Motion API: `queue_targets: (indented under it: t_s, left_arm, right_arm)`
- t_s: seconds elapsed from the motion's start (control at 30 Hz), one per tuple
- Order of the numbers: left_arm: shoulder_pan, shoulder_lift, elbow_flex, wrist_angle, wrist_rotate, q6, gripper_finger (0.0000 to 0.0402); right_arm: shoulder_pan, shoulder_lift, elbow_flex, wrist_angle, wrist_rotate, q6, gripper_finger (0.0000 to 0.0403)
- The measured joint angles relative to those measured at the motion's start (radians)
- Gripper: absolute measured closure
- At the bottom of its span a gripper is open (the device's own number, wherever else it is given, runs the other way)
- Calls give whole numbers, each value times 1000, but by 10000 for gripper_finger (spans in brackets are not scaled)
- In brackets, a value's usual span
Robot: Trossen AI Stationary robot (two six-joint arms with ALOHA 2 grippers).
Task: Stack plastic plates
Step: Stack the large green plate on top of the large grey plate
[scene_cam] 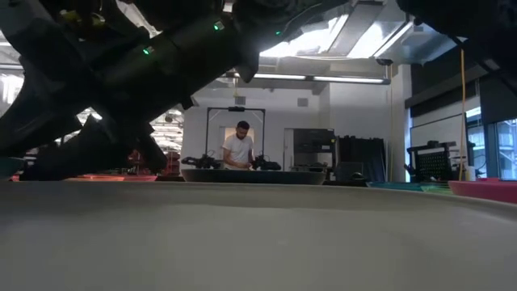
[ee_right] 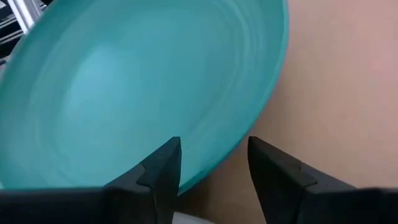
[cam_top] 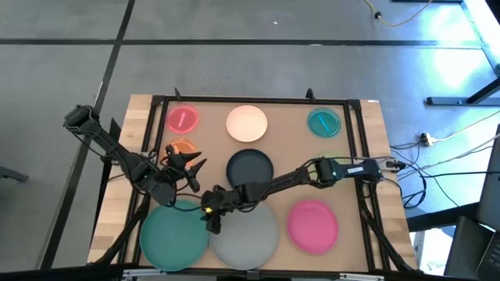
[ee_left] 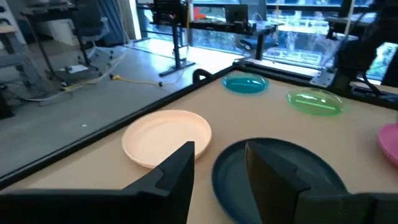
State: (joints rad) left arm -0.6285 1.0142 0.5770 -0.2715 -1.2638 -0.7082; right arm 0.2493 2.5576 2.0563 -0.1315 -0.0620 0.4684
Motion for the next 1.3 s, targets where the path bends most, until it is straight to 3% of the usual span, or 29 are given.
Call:
queue_targets:
  t_s: [0.13, 0.57, 1.3]
  left_arm:
    - [0, 0, 0, 1, 35, 1, 265]
    - [0, 0, 0, 0, 45, 4, 265]
    - [0, 0, 0, -1, 56, 4, 265]
  right_arm:
    - [-9, 0, 0, 15, 7, 0, 252]
    - [-53, 0, 0, 16, 6, -72, 396]
    - [-56, -2, 31, -17, 32, -294, 402]
